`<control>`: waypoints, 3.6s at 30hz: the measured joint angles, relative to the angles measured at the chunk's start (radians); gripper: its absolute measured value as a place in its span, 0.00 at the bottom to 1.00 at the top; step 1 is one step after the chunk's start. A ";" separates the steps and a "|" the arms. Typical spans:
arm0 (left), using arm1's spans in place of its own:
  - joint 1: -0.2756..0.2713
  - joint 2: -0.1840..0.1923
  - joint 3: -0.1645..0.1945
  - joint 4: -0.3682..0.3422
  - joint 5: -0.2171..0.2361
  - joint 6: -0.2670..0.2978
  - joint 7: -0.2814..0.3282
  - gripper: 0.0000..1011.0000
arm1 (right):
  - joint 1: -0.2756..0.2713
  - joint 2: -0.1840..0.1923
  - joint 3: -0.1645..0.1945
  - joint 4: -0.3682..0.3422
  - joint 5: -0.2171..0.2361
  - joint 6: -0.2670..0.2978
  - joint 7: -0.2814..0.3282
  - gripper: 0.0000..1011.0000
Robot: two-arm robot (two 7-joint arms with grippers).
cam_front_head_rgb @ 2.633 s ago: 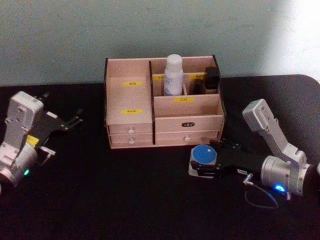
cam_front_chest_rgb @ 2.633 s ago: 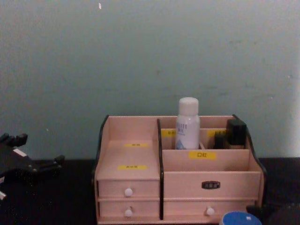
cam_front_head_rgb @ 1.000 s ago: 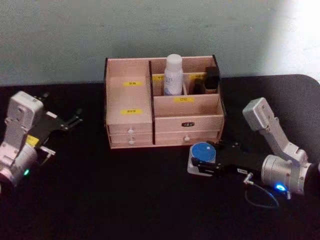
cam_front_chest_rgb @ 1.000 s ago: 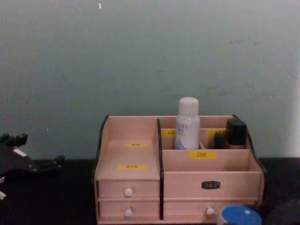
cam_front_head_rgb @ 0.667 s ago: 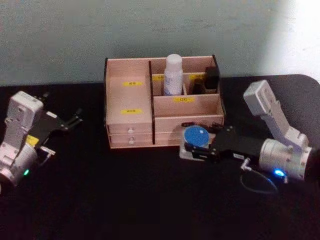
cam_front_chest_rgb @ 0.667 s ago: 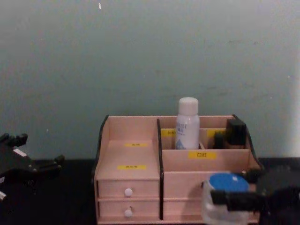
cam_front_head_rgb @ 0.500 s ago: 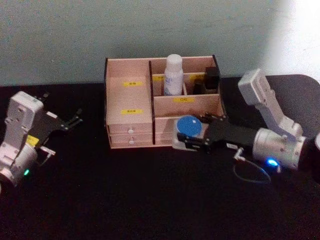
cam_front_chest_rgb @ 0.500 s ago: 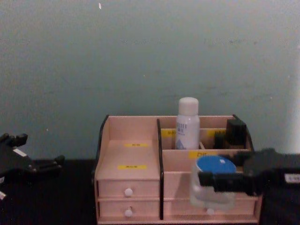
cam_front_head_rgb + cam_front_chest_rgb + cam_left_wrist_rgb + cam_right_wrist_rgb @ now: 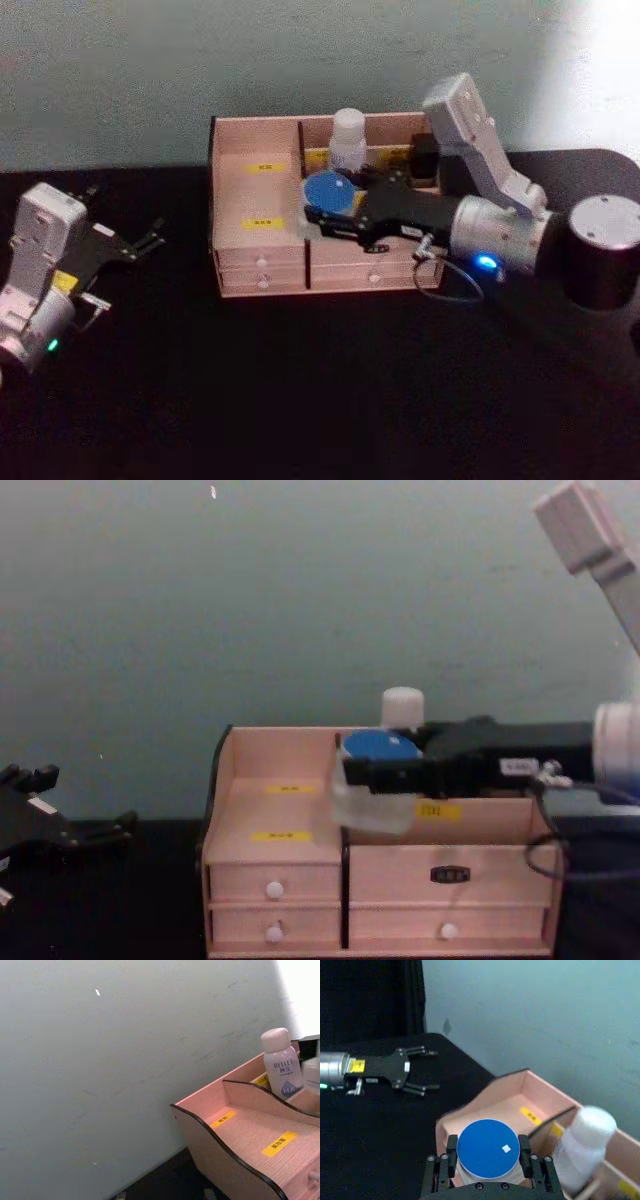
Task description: Pick up the facial cleanser and watermelon frost from the table and place them into the tiered storage box.
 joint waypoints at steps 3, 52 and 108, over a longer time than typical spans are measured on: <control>0.000 0.000 0.000 0.000 0.000 0.000 0.000 0.99 | 0.038 -0.027 -0.013 0.038 -0.006 -0.012 0.009 0.72; 0.000 0.000 0.000 0.000 0.000 0.000 0.000 0.99 | 0.220 -0.223 -0.089 0.398 -0.069 -0.048 0.050 0.72; 0.000 0.000 0.000 0.000 0.000 0.000 0.000 0.99 | -0.007 -0.103 0.178 0.037 -0.077 -0.176 -0.280 0.99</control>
